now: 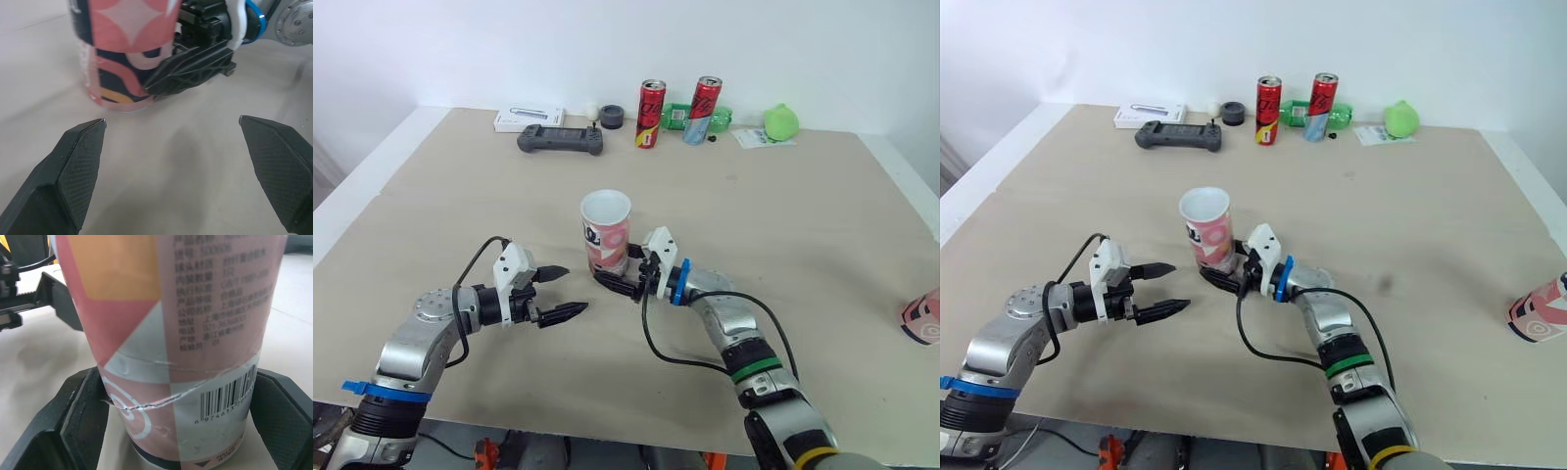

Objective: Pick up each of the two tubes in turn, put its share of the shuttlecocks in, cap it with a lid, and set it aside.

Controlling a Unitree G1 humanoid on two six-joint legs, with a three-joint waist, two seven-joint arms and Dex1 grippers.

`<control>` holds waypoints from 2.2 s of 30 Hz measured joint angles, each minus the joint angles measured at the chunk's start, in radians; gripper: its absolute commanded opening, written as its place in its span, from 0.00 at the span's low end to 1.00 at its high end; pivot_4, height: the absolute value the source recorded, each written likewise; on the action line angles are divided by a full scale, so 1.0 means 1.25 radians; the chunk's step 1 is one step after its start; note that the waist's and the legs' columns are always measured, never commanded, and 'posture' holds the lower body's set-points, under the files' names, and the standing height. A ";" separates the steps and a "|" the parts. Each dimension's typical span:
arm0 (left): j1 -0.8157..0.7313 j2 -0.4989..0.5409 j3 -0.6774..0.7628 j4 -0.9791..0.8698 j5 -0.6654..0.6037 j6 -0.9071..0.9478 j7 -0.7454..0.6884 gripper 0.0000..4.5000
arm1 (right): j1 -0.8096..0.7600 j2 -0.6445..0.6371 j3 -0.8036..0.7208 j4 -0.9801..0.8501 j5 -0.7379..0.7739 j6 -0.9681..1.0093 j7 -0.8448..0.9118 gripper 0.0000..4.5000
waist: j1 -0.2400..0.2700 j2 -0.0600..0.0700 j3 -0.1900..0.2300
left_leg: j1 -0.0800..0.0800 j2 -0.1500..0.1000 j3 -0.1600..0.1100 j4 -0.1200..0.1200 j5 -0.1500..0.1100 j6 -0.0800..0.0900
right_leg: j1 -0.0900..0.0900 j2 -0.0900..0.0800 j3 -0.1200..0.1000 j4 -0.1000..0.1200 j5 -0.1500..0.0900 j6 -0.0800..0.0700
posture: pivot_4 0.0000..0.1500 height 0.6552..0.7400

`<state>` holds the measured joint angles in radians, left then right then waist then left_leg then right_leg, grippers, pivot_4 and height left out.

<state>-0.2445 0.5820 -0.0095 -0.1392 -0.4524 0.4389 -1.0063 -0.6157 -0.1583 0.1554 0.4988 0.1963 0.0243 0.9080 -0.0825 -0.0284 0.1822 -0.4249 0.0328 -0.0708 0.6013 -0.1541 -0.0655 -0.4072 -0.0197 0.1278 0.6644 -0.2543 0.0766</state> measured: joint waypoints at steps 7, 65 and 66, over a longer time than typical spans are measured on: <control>0.000 0.000 0.000 0.000 0.000 0.000 0.009 1.00 | -0.019 0.009 0.000 0.043 -0.005 -0.027 0.011 0.99 | 0.000 0.000 0.000 | 0.000 0.000 0.000 0.000 0.000 0.000 | 0.000 0.000 0.000 0.000 0.000 0.000 | 1.00 1.00; -0.331 -0.338 -0.169 0.249 0.095 -0.136 0.067 1.00 | 0.437 -0.089 -0.585 -0.409 0.092 0.125 -0.778 0.99 | 0.003 0.003 -0.001 | -0.001 -0.004 0.001 0.000 0.000 0.001 | 0.001 -0.003 0.003 -0.001 -0.001 0.002 | 1.00 1.00; -0.319 -0.330 -0.167 0.236 0.095 -0.134 0.068 1.00 | 0.466 -0.081 -0.573 -0.455 0.093 0.138 -0.778 0.99 | 0.003 0.003 -0.001 | -0.001 -0.004 0.001 0.000 0.000 0.001 | 0.001 -0.003 0.003 -0.001 -0.001 0.002 | 1.00 1.00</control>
<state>-0.6431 0.1701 -0.2187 0.1552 -0.3339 0.2712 -0.9215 -0.0332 -0.2597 -0.5612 -0.0695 0.3130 0.1973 -0.0648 -0.0787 -0.0243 0.1807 -0.4263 0.0275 -0.0699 0.6012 -0.1540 -0.0640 -0.4062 -0.0228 0.1316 0.6628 -0.2552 0.0786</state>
